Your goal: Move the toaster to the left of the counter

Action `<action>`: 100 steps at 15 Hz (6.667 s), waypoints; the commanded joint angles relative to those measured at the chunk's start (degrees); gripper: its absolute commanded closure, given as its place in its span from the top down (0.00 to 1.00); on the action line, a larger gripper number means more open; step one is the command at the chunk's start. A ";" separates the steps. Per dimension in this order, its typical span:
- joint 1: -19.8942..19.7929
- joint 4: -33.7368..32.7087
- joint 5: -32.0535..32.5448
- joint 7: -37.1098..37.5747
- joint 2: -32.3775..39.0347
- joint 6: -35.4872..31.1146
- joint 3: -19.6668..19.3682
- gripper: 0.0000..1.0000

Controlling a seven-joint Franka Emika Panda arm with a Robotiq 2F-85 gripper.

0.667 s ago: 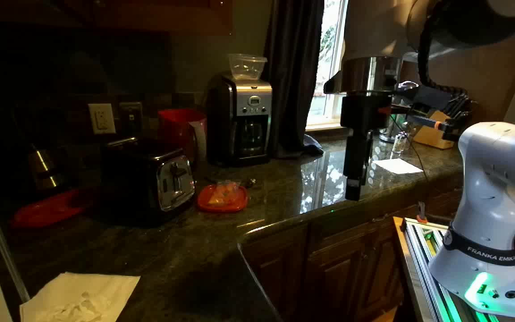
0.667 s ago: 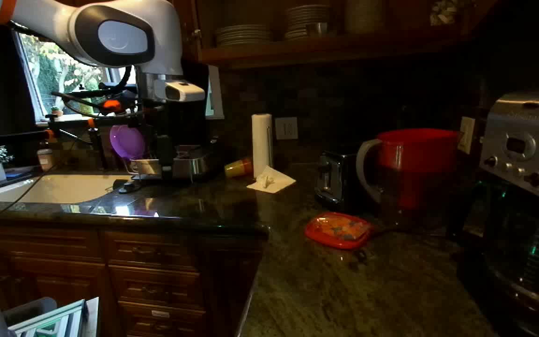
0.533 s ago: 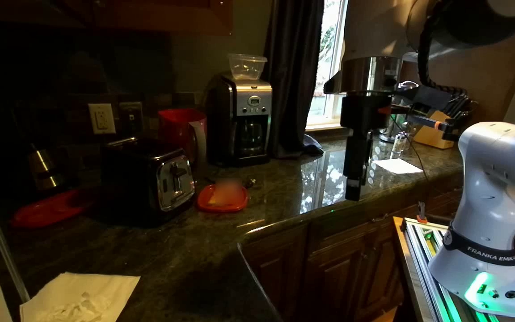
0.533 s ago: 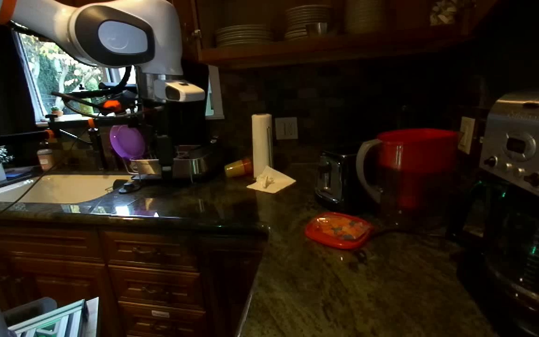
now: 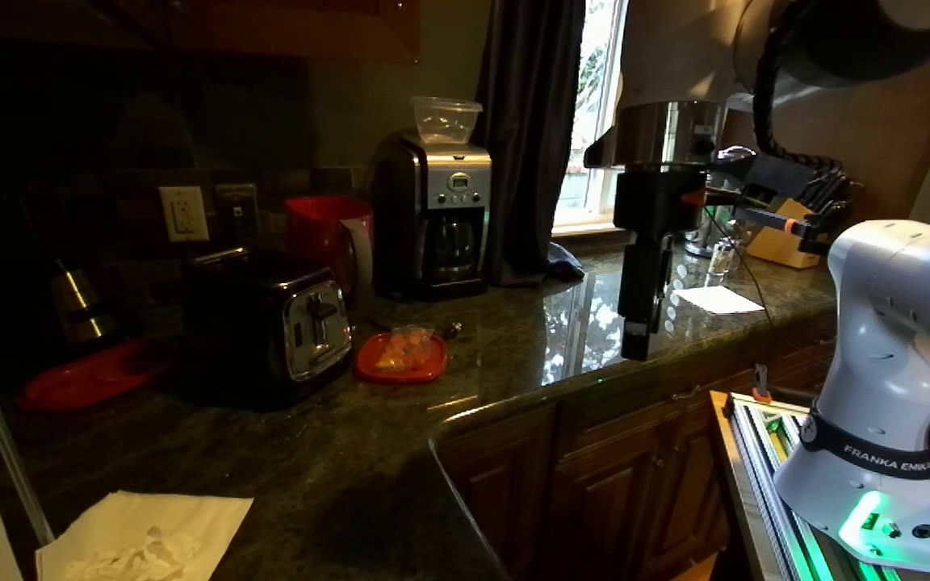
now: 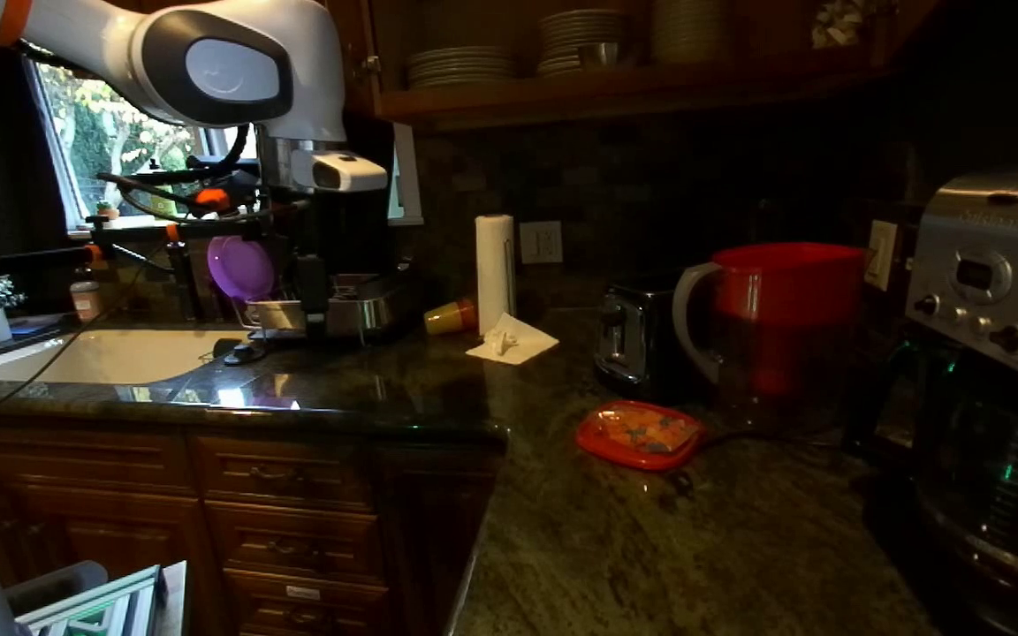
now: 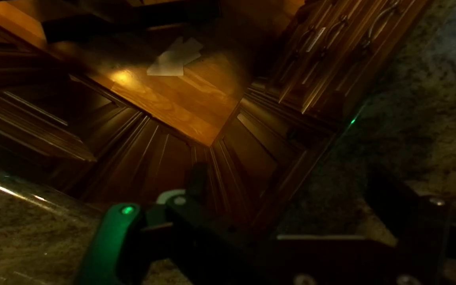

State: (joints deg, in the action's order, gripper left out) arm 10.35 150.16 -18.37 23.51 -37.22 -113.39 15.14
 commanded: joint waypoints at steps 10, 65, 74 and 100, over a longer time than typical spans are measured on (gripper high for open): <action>-16.26 -26.59 25.29 -0.19 22.06 -10.56 -2.46 1.00; -1.60 -86.42 23.11 -7.27 79.45 -18.83 -14.49 0.53; -2.10 -86.74 21.56 -8.16 80.09 -16.58 -14.41 0.48; 0.79 -90.77 21.23 -28.65 78.56 -20.71 -6.18 0.04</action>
State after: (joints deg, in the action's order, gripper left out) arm 10.84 63.60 4.49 1.81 41.33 -135.25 6.28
